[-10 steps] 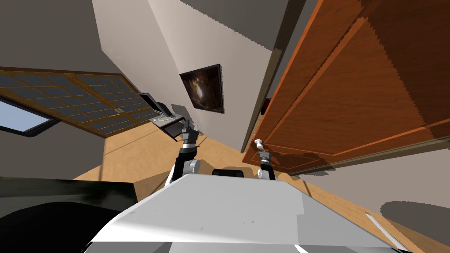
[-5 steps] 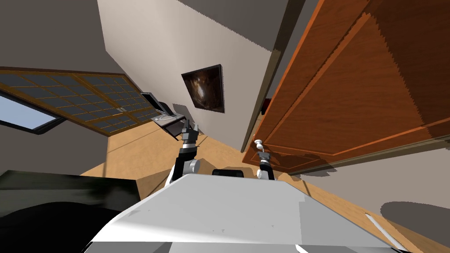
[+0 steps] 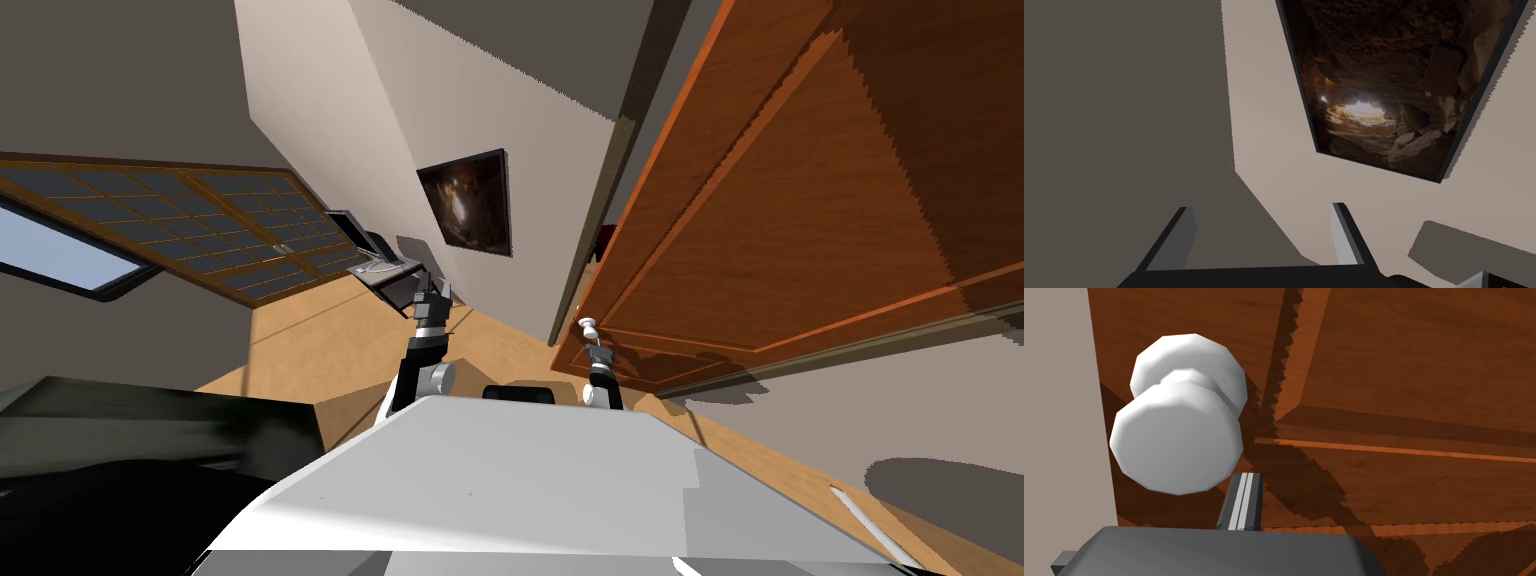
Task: Pull the door open
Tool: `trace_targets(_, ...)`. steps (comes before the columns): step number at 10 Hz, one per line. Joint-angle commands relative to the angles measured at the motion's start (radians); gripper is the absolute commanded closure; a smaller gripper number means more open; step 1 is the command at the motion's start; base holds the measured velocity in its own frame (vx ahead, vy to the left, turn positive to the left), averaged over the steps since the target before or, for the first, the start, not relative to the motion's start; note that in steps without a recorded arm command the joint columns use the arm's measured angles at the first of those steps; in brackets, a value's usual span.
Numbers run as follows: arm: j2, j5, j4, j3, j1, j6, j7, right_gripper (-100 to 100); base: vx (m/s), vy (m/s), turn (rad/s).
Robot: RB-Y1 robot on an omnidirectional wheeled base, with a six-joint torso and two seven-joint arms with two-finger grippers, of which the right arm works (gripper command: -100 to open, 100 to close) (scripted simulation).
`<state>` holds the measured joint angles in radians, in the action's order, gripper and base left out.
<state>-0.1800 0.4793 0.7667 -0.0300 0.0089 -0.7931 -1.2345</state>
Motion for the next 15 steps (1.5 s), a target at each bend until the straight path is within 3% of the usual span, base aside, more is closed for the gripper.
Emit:
trace_targets(1, 0.021, 0.011, 0.021, 0.024, -0.012, 0.001, -0.050, -100, -0.057, -0.020, 0.068)
trace_targets(5, 0.026, 0.034, 0.024, 0.032, -0.013, 0.004, -0.106, -100, -0.036, -0.007, 0.008)
trace_targets(6, 0.005, 0.037, 0.023, 0.012, 0.007, 0.016, -0.091, -100, -0.011, -0.028, -0.046)
trace_targets(10, -0.004, 0.060, 0.035, -0.017, -0.039, 0.106, -0.076, -100, 0.013, 0.017, -0.055)
trace_targets(12, -0.004, 0.060, 0.035, -0.017, -0.039, 0.106, -0.076, -100, 0.023, 0.019, -0.003)
trace_targets(13, -0.020, 0.066, 0.020, -0.030, -0.029, 0.110, -0.082, -100, 0.009, -0.018, -0.050)
trace_targets(14, -0.020, 0.066, 0.020, -0.030, -0.029, 0.110, -0.082, 100, 0.004, -0.014, 0.015)
trace_targets(15, -0.020, 0.066, 0.020, -0.030, -0.029, 0.110, -0.082, 100, -0.001, 0.010, 0.041)
